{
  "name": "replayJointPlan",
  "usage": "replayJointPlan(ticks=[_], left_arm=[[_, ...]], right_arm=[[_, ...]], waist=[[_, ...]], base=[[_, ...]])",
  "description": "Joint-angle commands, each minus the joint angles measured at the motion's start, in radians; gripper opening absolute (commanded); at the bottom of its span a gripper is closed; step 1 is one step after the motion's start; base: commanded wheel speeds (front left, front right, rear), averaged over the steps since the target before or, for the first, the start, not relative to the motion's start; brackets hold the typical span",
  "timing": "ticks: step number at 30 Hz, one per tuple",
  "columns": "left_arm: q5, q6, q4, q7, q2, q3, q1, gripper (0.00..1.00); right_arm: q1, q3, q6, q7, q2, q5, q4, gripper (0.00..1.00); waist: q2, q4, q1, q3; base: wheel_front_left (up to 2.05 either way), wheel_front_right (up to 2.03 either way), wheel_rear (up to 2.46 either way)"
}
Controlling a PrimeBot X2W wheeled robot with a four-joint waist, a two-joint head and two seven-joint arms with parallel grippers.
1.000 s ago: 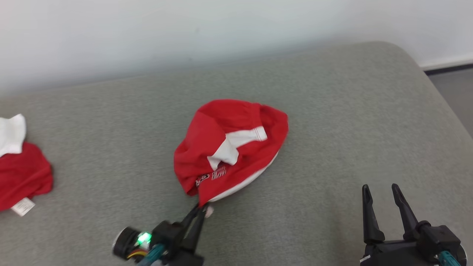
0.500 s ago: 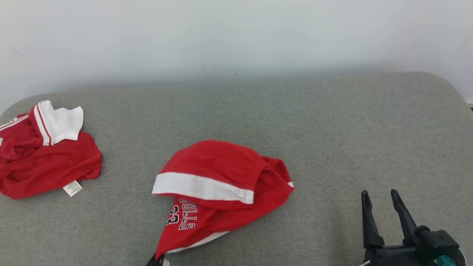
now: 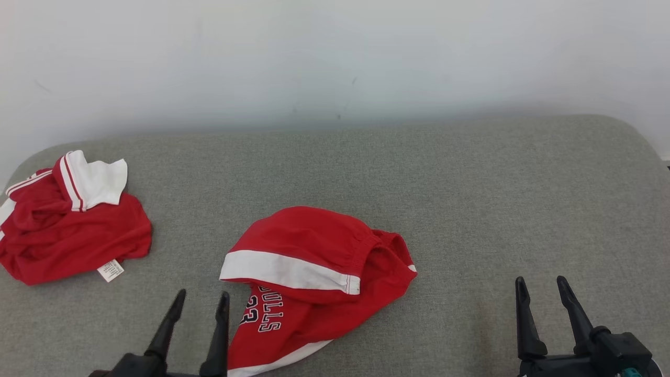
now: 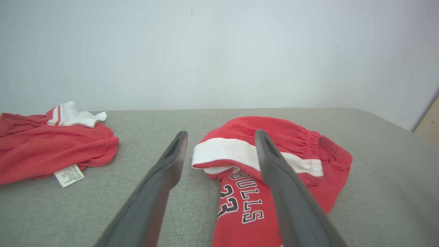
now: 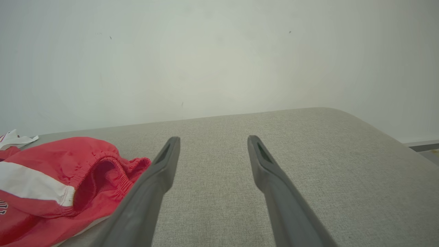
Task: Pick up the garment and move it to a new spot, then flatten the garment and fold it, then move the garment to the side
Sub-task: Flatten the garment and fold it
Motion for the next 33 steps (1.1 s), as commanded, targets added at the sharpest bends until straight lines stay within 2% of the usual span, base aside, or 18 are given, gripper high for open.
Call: replayJointPlan(ticks=[1,6,16,27,33], left_arm=[[0.008,0.009,-0.017,-0.004,-0.004,0.027,0.002,1.0],[0.036,0.034,-0.055,-0.004,-0.025,0.13,0.021,1.0],[0.09,0.033,-0.046,-0.004,-0.073,0.278,0.062,1.0],[0.14,-0.014,-0.038,-0.004,-0.113,0.317,0.038,1.0],[0.16,-0.035,-0.041,-0.004,-0.13,0.31,0.015,1.0]], right_arm=[[0.007,0.001,-0.002,-0.001,0.0,-0.005,0.0,1.0],[0.007,0.008,-0.002,-0.001,-0.001,-0.006,0.01,1.0],[0.006,0.046,-0.002,-0.001,-0.012,0.001,0.031,1.0],[-0.099,0.164,-0.002,0.013,-0.065,0.011,0.073,1.0],[-0.209,0.243,-0.002,0.032,-0.114,0.029,0.169,1.0]], waist=[[0.0,0.0,0.0001,-0.001],[0.0,-0.009,0.0001,-0.014],[0.0,0.002,0.0001,-0.02],[0.0,0.045,0.0001,-0.014],[0.0,0.089,0.0001,0.007]], base=[[0.0,0.0,0.0],[0.0,0.0,0.0],[0.0,0.0,0.0],[0.0,0.0,0.0],[0.0,0.0,0.0]])
